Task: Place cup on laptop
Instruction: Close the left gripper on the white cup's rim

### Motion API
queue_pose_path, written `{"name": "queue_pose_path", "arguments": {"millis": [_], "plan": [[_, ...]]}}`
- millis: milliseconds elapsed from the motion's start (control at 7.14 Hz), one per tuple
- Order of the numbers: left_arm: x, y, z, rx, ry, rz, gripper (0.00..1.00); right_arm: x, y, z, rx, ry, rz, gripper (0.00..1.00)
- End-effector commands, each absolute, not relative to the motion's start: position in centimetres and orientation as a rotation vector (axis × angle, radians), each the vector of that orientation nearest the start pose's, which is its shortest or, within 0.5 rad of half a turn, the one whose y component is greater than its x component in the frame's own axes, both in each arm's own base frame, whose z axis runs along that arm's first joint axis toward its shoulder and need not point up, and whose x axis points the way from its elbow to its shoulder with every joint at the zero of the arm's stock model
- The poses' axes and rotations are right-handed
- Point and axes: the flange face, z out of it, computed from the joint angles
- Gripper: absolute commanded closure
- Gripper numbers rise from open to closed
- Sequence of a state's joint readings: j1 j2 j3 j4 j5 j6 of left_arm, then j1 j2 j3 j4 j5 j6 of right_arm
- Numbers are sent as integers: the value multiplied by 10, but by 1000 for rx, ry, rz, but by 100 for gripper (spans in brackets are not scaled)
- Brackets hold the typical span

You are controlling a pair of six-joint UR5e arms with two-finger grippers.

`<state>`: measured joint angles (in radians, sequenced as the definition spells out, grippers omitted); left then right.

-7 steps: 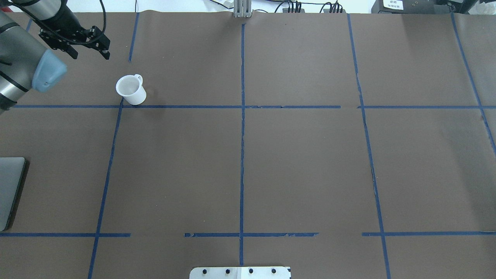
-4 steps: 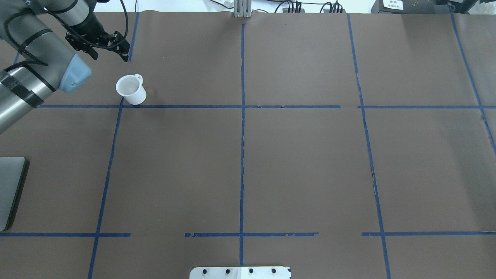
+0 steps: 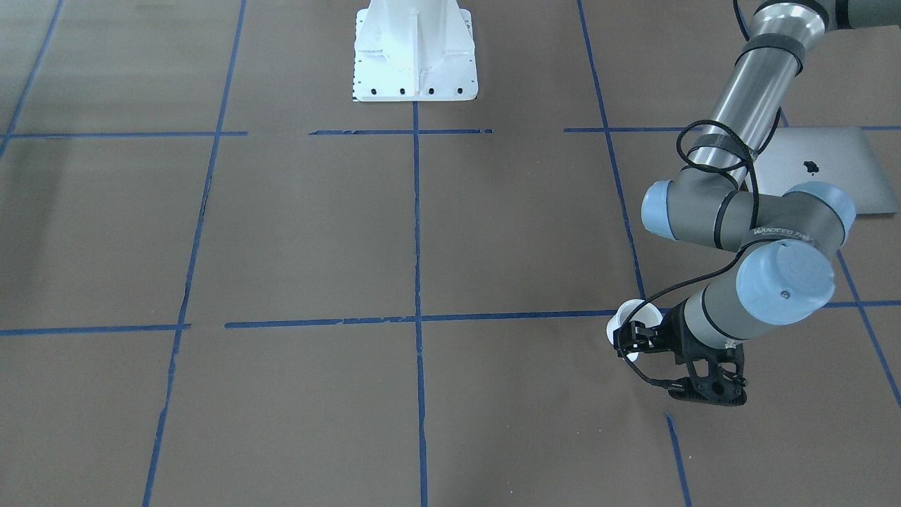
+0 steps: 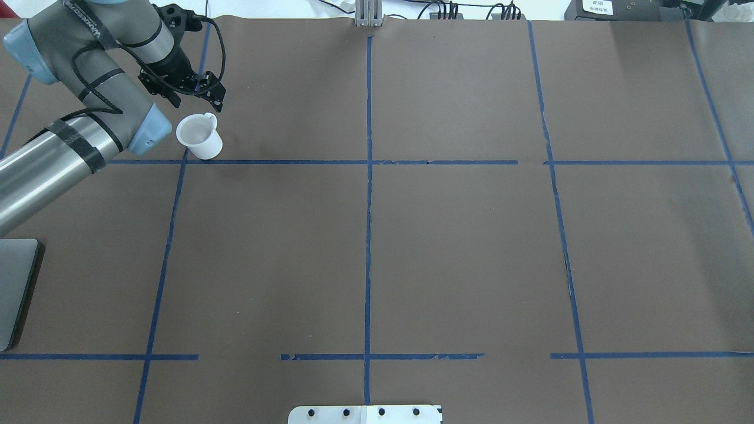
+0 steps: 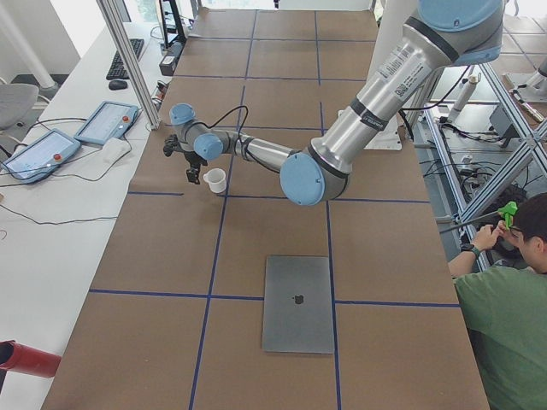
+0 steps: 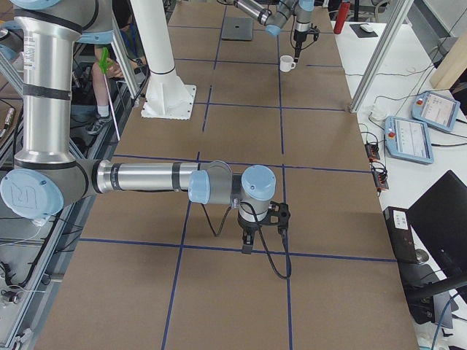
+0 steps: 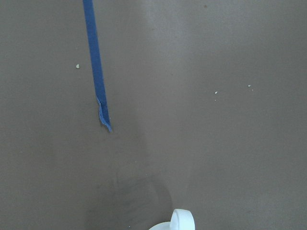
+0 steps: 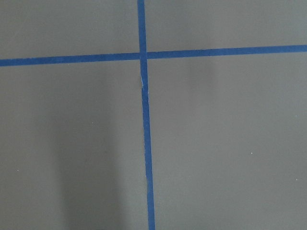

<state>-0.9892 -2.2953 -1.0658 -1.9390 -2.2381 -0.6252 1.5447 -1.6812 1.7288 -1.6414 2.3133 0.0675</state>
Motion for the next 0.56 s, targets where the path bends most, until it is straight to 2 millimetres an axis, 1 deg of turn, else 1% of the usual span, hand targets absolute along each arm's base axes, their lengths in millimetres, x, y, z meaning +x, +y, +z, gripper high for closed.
{"name": "queue_pose_path", "arguments": {"millis": [0,140,280,420], "plan": [[397,-692,422,89,858,183,0,54,-444,642,-57,-741,48,0],[401,-690,426,85,857,188,10,54,-444,642,-57,-741,48,0],[404,-689,427,81,856,190,31,54,-444,642,-57,-741,48,0],[406,-688,430,76,854,192,50,54,-444,642,-58,-741,49,0]]}}
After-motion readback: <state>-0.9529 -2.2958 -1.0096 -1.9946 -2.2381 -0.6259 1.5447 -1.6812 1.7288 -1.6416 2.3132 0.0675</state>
